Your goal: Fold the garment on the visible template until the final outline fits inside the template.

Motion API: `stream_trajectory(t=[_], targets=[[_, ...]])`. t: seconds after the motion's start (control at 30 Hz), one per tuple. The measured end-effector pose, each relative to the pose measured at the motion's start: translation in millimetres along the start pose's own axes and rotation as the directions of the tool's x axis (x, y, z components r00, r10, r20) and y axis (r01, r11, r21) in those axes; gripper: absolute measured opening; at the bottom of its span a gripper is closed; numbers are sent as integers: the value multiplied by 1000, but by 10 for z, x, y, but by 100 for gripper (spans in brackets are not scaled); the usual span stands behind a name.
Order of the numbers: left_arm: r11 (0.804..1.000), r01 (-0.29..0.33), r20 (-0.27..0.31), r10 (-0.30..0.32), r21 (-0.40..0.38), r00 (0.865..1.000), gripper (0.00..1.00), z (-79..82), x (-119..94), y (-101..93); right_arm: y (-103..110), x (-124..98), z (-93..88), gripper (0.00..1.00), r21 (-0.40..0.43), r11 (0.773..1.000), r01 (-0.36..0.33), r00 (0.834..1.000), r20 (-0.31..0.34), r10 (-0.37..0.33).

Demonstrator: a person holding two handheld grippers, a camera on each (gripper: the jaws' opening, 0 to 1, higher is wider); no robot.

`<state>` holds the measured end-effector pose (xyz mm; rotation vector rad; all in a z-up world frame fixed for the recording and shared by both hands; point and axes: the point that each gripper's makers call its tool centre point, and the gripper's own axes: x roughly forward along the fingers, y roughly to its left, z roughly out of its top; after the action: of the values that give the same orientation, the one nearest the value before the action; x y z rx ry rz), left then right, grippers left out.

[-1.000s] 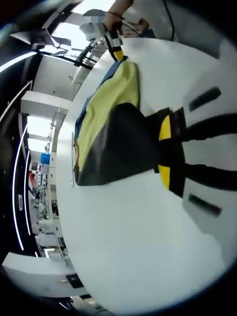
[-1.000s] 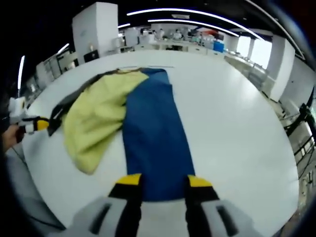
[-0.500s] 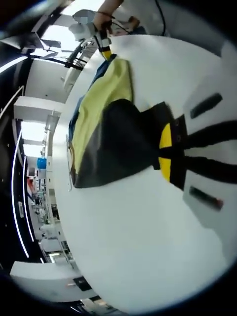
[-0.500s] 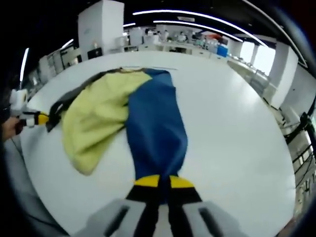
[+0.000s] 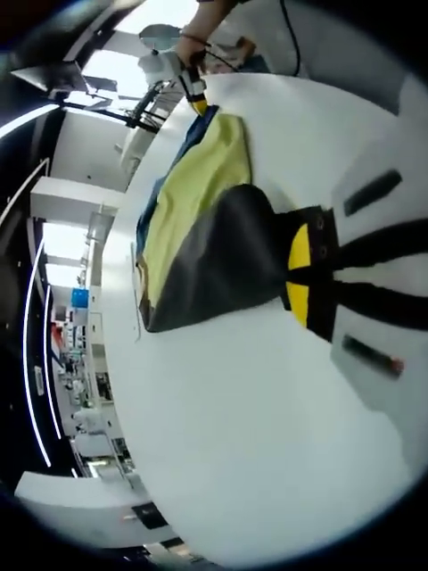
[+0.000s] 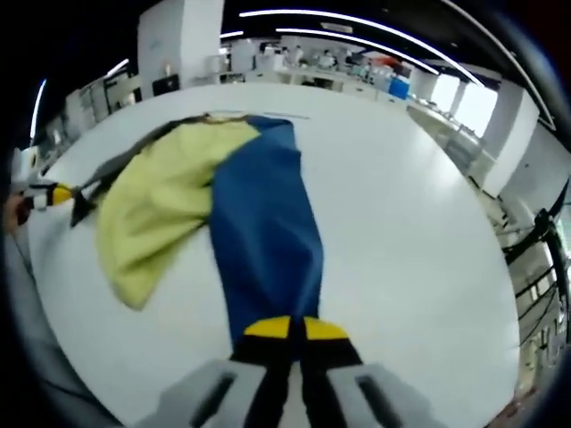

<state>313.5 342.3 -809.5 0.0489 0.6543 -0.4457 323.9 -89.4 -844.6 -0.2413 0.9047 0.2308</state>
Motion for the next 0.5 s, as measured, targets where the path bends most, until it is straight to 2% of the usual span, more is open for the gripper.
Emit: stream_trajectory(t=[0.17,0.2,0.33,0.5], targets=[[999,-39,-14,39,31,999,0,42,-54,157,-271,19,69,0,-39,997,64,998,2,-64],[998,-53,-15,54,43,998,0,46,-50,238,-331,25,80,0,-51,995,82,997,3,-82],[993,-81,-42,85,88,995,0,33,-53,377,-487,70,124,0,-41,994,98,995,-3,-98],[991,-104,-55,108,80,993,0,7,-71,557,-671,64,193,0,-87,987,136,991,-1,-137]])
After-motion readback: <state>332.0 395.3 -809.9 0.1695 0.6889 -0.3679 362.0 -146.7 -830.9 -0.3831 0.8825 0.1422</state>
